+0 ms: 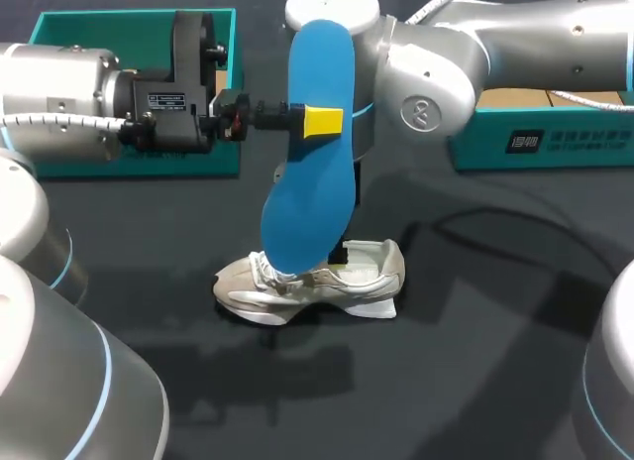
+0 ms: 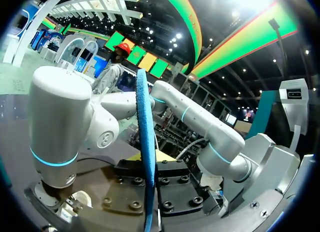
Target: Take the shoe out of the shoebox, open the shoe tongue, remove and reinsert the insole, then place the shoe into the shoebox
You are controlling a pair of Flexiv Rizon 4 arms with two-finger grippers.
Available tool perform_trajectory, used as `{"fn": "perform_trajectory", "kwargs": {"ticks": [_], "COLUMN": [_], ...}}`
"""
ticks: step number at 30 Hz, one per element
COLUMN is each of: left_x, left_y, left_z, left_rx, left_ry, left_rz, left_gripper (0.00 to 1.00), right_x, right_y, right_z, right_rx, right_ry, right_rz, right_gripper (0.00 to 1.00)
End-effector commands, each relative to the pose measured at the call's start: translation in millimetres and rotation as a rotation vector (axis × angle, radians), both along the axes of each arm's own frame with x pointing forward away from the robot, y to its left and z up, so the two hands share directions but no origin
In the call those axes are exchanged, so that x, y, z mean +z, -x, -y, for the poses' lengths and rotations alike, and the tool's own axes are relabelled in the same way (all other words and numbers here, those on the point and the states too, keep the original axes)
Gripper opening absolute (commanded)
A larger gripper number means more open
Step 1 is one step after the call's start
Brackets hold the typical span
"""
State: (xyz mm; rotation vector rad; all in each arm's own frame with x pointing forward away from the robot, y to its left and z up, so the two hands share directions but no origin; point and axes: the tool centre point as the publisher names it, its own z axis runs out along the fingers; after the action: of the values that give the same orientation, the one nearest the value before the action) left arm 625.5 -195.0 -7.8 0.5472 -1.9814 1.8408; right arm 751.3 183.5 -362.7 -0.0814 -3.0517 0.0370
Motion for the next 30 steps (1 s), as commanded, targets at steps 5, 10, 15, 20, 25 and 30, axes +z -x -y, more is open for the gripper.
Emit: {"fn": "perform_trajectory", "kwargs": {"ticks": [5, 10, 15, 20, 25, 30], "left_x": [0, 0, 0, 0, 0, 0], "left_y": [-0.5, -0.5, -0.5, -0.5, -0.5, -0.5], "left_z": [1, 1, 1, 1, 1, 1], "left_rx": [-0.001, -0.001, -0.001, -0.001, -0.001, -0.001], "left_ry": [-0.001, -0.001, -0.001, -0.001, -0.001, -0.001], "left_rz": [0.0, 0.0, 0.0, 0.0, 0.0, 0.0], "left_gripper": [0.0, 0.0, 0.0, 0.0, 0.0, 0.0], "right_x": [-20, -26, -28, -25, -17, -7], "right_y": [-2.4, -4.1, -3.6, -1.6, 2.5, 10.6], "right_z": [2, 4, 4, 3, 6, 13], "right_rx": [0.01, 0.002, 0.009, 0.002, -0.021, -0.116], "right_ry": [-0.014, -0.011, 0.007, 0.025, 0.03, 0.023], "right_rz": [-0.021, -0.049, -0.08, -0.11, -0.145, -0.183], "right_gripper": [0.8, 0.02, 0.0, 0.0, 0.0, 0.0]}}
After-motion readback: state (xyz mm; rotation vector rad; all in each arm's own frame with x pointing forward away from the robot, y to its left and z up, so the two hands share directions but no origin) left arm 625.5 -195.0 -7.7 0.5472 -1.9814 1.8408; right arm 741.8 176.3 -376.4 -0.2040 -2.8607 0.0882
